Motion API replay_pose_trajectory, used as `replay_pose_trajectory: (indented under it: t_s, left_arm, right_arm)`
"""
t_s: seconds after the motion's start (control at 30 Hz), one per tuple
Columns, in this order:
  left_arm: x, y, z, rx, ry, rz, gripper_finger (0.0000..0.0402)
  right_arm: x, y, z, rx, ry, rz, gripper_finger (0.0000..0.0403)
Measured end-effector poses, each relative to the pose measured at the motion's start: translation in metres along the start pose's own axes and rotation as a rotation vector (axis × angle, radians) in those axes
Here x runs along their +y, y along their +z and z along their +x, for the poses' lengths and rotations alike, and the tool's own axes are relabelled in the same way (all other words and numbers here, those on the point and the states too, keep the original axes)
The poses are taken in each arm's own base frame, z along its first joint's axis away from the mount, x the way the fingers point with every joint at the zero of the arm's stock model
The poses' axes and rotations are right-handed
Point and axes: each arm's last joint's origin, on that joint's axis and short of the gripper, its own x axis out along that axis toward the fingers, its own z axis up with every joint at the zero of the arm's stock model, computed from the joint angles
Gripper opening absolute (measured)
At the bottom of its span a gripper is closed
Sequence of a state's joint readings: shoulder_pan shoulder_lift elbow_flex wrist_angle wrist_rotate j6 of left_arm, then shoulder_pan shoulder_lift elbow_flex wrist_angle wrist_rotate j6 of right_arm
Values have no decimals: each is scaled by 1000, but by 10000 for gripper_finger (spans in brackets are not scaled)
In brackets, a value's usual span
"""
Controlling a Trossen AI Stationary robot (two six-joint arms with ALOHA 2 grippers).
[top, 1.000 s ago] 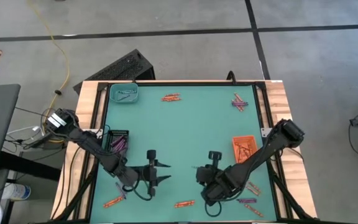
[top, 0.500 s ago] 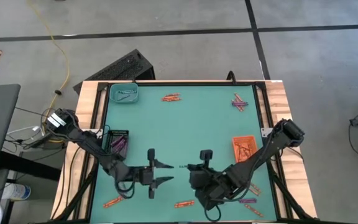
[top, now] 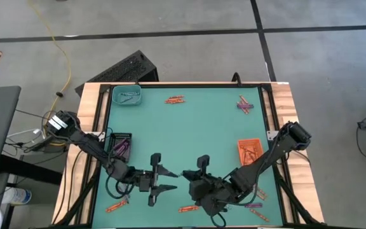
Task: Sort crayons
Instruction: Put the green crayon into the green bin
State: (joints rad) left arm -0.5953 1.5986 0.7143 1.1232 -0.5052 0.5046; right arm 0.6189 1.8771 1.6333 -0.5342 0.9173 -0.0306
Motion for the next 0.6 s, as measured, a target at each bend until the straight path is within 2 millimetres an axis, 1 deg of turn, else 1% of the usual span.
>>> replay_pose_trajectory:
  t_s: [0.27, 0.6]
  left_arm:
    - [3, -2, 2, 15, 21, 10, 145]
    - [1, 4, -1, -22, 43, 62, 156]
  right_arm:
    - [-4, 1, 4, -5, -8, -1, 0]
    - [-4, 4, 4, -26, -8, -2, 0]
